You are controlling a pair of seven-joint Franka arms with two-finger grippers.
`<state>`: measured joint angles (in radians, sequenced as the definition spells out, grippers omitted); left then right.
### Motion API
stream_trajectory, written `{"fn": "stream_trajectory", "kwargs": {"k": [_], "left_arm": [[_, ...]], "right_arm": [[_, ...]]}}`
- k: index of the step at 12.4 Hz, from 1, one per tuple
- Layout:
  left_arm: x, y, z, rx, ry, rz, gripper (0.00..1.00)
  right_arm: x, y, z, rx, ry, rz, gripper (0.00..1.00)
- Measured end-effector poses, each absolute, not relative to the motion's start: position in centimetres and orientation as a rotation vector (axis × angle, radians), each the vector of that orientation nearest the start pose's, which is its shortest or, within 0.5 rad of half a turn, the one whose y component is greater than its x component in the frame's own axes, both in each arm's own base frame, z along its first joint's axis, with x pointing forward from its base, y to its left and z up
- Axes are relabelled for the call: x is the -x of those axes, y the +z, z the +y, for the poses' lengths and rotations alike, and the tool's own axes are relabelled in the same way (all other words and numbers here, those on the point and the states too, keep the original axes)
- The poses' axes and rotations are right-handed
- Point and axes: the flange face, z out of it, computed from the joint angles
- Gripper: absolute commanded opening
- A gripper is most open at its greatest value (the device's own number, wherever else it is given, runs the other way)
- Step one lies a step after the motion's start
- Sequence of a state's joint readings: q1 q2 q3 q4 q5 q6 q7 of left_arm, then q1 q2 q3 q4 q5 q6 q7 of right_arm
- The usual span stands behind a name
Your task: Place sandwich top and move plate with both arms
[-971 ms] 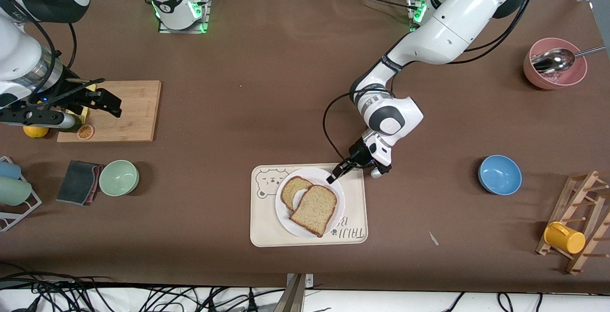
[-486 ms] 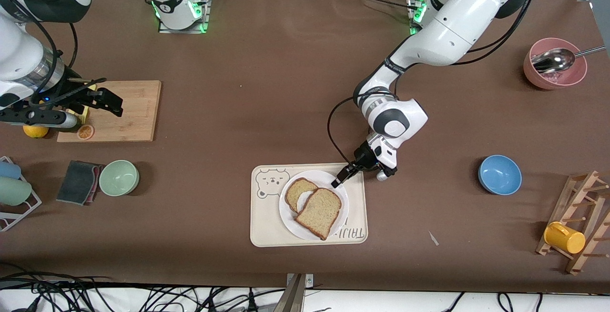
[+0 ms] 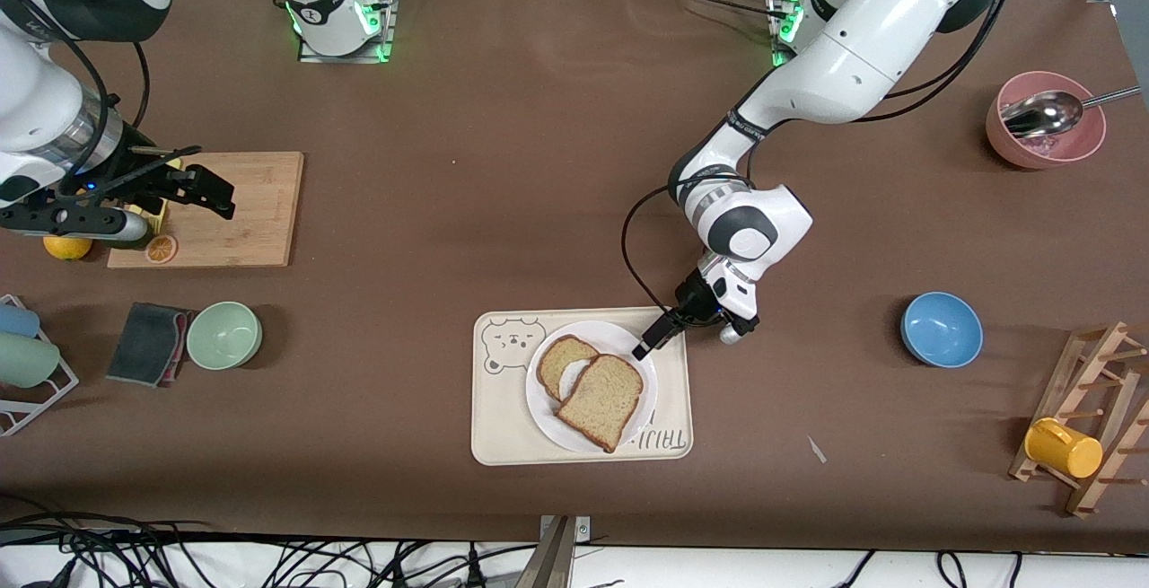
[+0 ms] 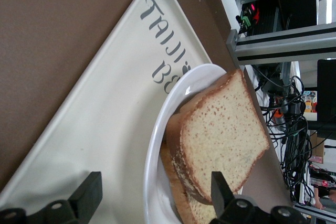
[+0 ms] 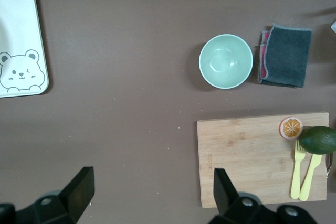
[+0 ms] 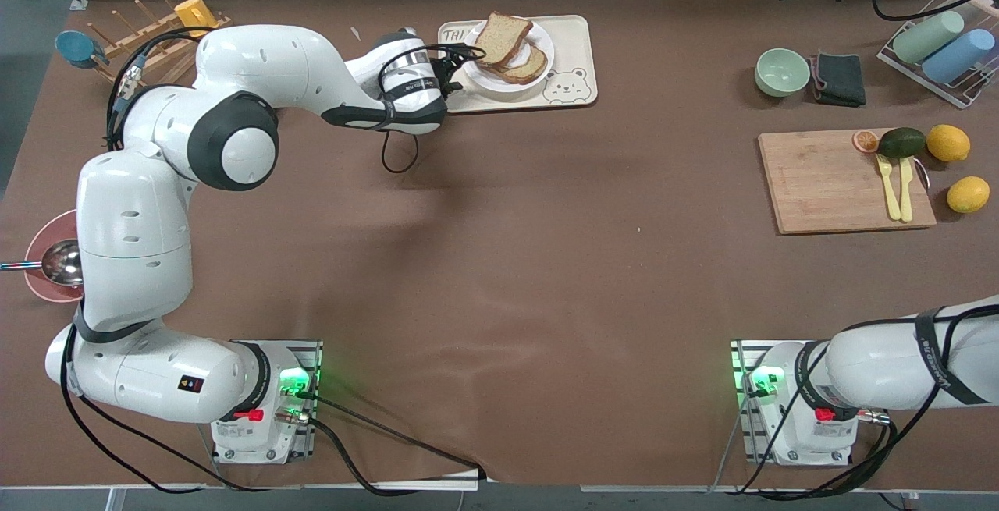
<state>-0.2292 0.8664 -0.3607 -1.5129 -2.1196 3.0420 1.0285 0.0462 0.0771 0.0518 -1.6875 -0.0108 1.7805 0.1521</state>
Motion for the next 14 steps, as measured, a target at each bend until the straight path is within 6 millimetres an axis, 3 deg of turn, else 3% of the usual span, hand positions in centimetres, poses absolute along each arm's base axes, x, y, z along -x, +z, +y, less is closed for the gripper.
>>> {"fn": "stream_trajectory", "kwargs": {"k": [6, 10, 14], "left_arm": [[-61.1, 24.4, -29.4, -2.149, 0.576, 0.813, 1.00], [-61.2, 24.8, -28.7, -2.156, 0.590, 0.830, 1.00], [-62.4, 27.2, -26.7, -2.122, 0.635, 0.847, 1.00]], "right_arm": [[-58.5, 54.7, 5.6, 3.144, -0.034, 0.081, 1.00], [-58.4, 54.7, 5.6, 3.145, -0.028, 0.081, 1.00], [-58.4, 54.7, 5.5, 3.130, -0.025, 0.091, 1.00]]}}
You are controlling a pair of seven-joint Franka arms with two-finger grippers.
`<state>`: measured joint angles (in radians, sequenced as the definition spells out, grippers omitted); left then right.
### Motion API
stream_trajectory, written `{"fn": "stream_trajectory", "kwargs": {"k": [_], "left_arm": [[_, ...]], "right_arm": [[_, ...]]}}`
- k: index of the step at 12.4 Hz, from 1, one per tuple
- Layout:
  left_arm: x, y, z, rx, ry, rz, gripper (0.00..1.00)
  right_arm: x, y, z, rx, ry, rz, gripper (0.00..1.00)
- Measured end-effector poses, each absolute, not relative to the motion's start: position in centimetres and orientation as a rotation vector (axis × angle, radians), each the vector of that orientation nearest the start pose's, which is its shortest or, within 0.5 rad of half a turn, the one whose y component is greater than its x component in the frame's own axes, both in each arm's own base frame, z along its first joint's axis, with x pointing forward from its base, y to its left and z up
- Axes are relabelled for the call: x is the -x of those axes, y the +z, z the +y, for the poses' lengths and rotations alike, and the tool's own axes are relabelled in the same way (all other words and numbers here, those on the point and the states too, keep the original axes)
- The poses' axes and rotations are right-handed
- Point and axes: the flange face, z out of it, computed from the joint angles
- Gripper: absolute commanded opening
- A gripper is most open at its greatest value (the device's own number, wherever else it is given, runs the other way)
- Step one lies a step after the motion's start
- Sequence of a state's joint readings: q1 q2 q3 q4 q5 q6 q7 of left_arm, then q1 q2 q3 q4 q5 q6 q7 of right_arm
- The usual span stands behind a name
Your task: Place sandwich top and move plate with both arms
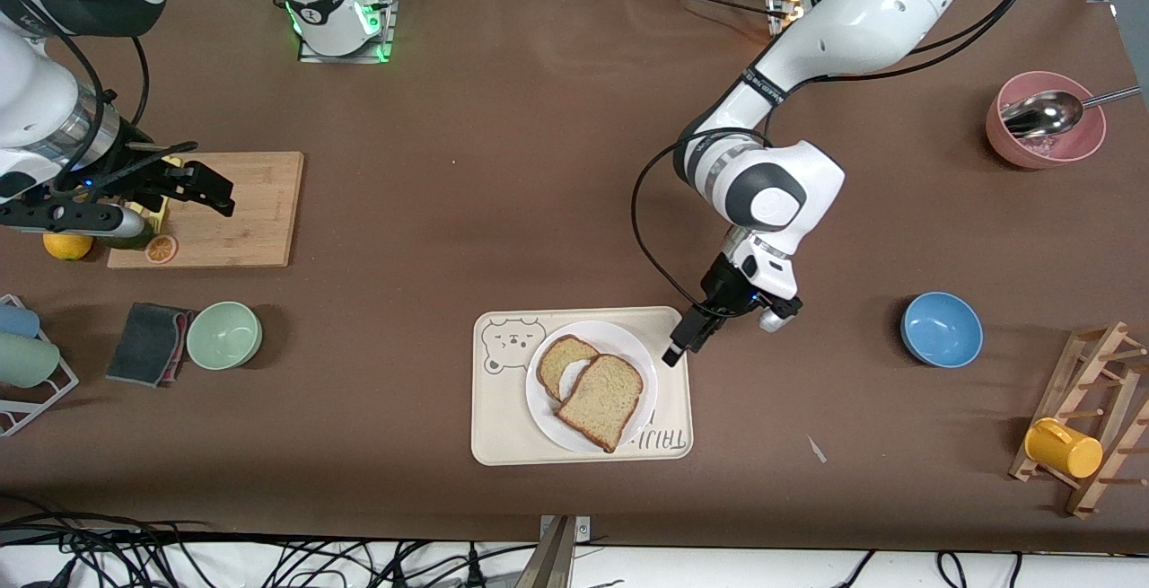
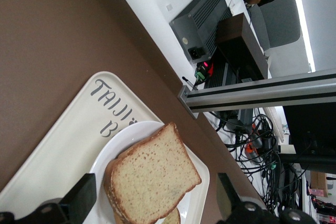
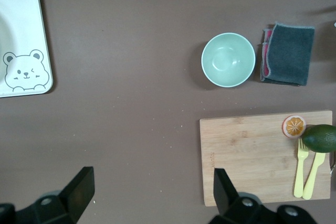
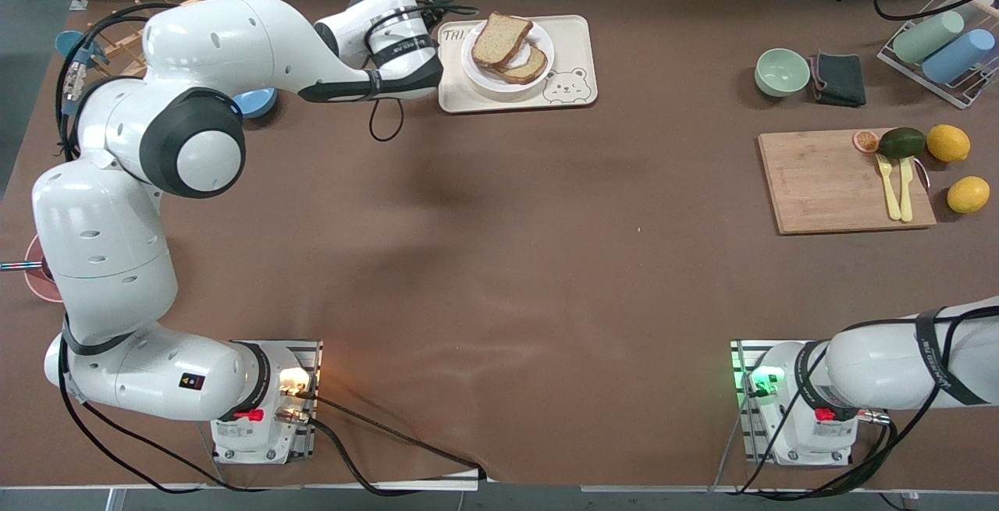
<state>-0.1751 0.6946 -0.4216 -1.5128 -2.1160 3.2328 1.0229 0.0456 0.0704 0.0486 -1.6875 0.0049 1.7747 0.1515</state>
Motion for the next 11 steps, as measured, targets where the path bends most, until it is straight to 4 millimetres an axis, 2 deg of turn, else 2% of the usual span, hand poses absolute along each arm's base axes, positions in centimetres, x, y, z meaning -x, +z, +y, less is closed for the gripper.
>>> {"fn": "stream_trajectory", "kwargs": {"k": [2, 5, 7, 11], "left_arm": [[-63.8, 29.1, -25.8, -2.063, 0.634, 0.835, 1.00], [-67.9, 32.8, -23.0, -1.941, 0.563, 0.868, 1.00], [-68.7, 32.9, -22.1, -1.943, 0.501, 0.894, 1.00], [-66.8, 31.2, -20.9, -2.106, 0.492, 0.791, 1.00]], "right_arm": [[-58.4, 54.7, 5.5, 3.129, -0.025, 0.094, 1.00], [-58.4, 54.8, 5.5, 3.128, -0.030, 0.092, 1.00], [-58.4, 54.8, 5.5, 3.128, -0.030, 0.092, 1.00], [-58.4, 54.8, 5.6, 3.127, -0.031, 0.091, 1.00]]}}
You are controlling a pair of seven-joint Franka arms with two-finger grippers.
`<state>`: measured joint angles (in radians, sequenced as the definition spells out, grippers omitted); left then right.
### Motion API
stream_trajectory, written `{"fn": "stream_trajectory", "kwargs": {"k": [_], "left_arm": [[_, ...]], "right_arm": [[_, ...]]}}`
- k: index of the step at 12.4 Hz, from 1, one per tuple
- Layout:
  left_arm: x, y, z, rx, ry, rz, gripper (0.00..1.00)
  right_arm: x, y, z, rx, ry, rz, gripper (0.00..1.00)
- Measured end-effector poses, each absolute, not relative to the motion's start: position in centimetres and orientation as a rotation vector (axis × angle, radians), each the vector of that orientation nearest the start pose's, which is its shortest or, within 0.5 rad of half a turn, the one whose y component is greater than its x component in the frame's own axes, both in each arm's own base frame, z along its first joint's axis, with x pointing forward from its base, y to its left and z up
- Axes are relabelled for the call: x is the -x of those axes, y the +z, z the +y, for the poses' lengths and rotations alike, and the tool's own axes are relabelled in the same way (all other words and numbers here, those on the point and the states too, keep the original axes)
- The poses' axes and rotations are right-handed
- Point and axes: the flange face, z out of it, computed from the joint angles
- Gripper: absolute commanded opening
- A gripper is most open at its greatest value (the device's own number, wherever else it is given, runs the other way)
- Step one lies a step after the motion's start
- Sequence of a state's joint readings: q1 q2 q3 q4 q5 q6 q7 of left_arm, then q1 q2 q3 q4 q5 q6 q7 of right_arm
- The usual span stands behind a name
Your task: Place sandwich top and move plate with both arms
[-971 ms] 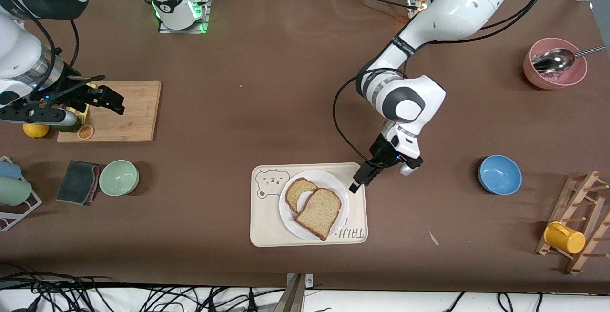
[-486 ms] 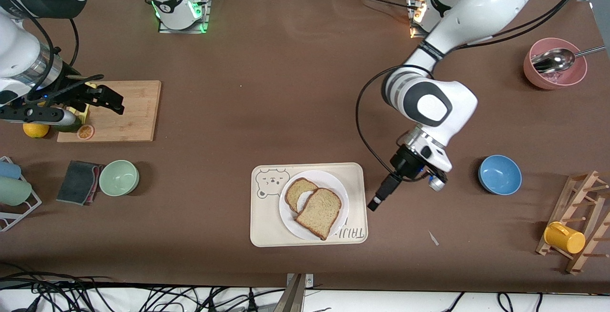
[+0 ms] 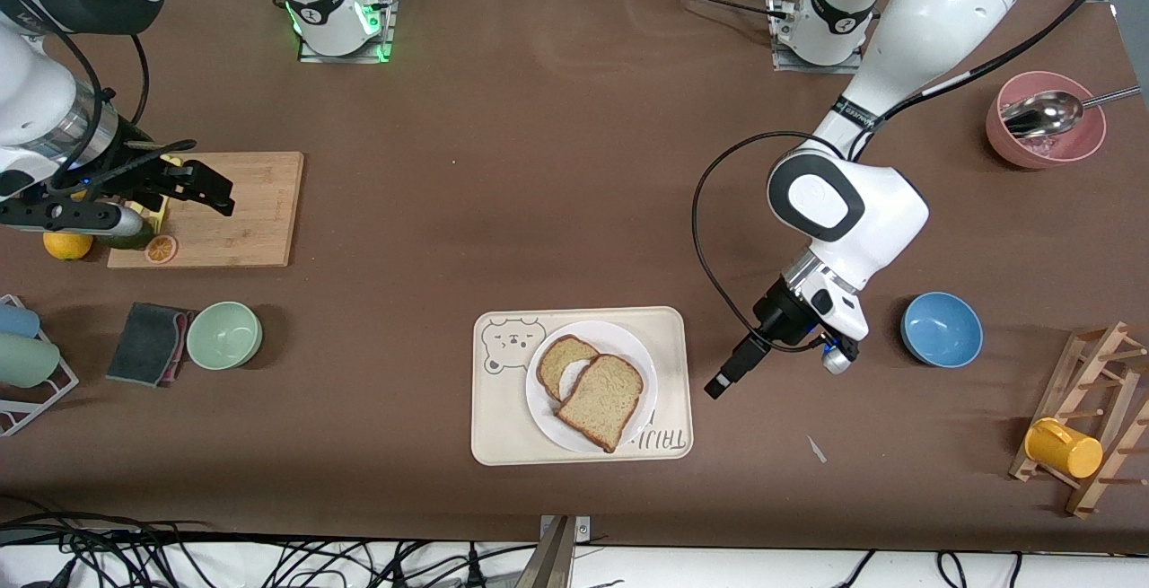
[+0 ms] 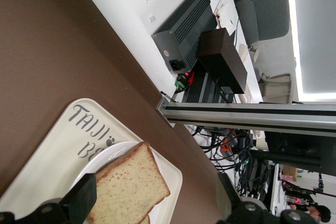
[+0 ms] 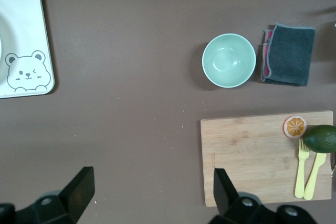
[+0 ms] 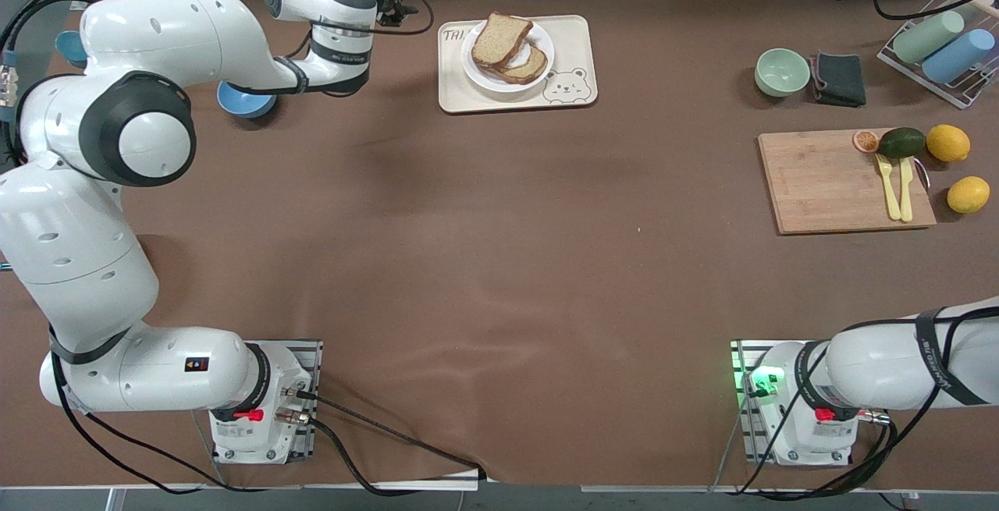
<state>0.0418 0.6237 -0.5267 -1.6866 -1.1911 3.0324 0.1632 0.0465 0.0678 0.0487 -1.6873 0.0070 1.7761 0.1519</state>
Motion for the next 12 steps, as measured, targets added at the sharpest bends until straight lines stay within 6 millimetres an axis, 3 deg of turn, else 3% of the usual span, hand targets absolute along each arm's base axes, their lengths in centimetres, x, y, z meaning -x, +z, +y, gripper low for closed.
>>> {"fn": "stream_trajectory", "kwargs": {"k": [3, 6, 10, 12], "left_arm": [[-65.3, 31.5, -18.4, -2.261, 0.448, 0.665, 1.00], [-65.1, 33.2, -15.6, -2.418, 0.333, 0.559, 1.00], [-61.9, 34.3, -12.3, -2.705, 0.194, 0.409, 1.00], [-60.8, 36.0, -9.9, -2.856, 0.111, 0.383, 1.00]], "right_arm": [[-58.4, 54.8, 5.6, 3.127, -0.030, 0.089, 1.00], [-58.4, 54.8, 5.7, 3.127, -0.030, 0.088, 1.00], [-58.4, 54.8, 5.7, 3.127, -0.030, 0.088, 1.00], [-58.4, 54.8, 5.5, 3.124, -0.030, 0.093, 1.00]]}}
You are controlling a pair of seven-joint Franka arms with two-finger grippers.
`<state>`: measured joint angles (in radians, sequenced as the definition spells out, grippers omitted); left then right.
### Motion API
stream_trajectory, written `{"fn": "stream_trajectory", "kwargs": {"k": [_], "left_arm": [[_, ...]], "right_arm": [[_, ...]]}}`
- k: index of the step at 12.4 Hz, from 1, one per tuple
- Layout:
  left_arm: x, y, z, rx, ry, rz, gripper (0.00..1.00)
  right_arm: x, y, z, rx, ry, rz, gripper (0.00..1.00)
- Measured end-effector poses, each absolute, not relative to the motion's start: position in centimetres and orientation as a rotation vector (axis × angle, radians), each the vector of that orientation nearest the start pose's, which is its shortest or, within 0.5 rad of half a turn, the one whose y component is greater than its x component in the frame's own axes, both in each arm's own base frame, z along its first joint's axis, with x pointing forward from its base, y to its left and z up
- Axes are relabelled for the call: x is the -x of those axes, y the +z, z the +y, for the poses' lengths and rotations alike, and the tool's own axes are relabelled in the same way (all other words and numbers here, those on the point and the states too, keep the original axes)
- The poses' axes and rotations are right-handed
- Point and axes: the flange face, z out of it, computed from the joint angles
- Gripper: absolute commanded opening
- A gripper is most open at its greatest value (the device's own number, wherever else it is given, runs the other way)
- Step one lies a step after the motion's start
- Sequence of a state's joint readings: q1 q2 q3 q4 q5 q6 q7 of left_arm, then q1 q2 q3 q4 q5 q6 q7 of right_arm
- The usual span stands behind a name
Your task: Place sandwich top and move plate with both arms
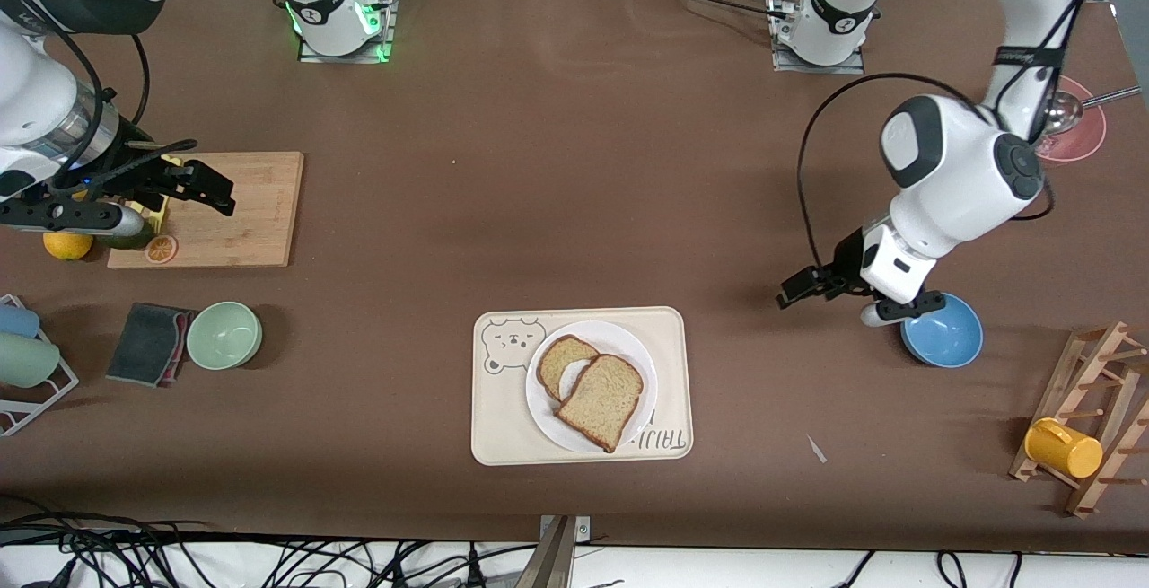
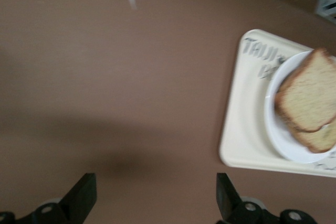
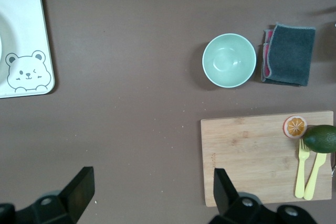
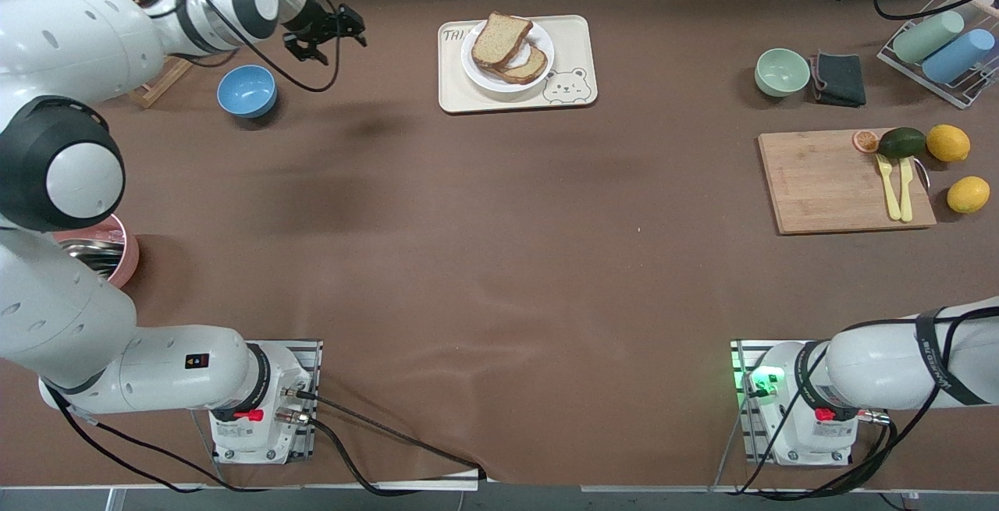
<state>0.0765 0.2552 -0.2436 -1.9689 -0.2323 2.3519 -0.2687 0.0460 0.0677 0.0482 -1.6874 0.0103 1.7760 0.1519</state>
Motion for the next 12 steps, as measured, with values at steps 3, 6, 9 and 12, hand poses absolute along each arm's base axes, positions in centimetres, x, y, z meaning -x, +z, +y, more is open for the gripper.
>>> {"fn": "stream_trajectory", "kwargs": {"k": [3, 6, 9, 12], "left_arm": [[-59.8, 38.5, -7.6, 3.251, -0.071, -0.403, 1.00], [-60.4, 41.3, -5.5, 3.196, -0.055, -0.465, 1.00], [-60.8, 42.6, -3.6, 3.127, -0.089, -0.446, 1.00], [-60.9, 43.9, -2.1, 3.118, -0.087, -0.448, 1.00]], "right_arm": [[-58.3, 55.1, 5.8, 3.103, -0.037, 0.096, 1.00], [-58.3, 55.3, 5.9, 3.101, -0.048, 0.095, 1.00], [-58.3, 55.4, 6.2, 3.099, -0.049, 0.119, 1.00], [-58.2, 55.4, 7.0, 3.097, -0.049, 0.124, 1.00]]}}
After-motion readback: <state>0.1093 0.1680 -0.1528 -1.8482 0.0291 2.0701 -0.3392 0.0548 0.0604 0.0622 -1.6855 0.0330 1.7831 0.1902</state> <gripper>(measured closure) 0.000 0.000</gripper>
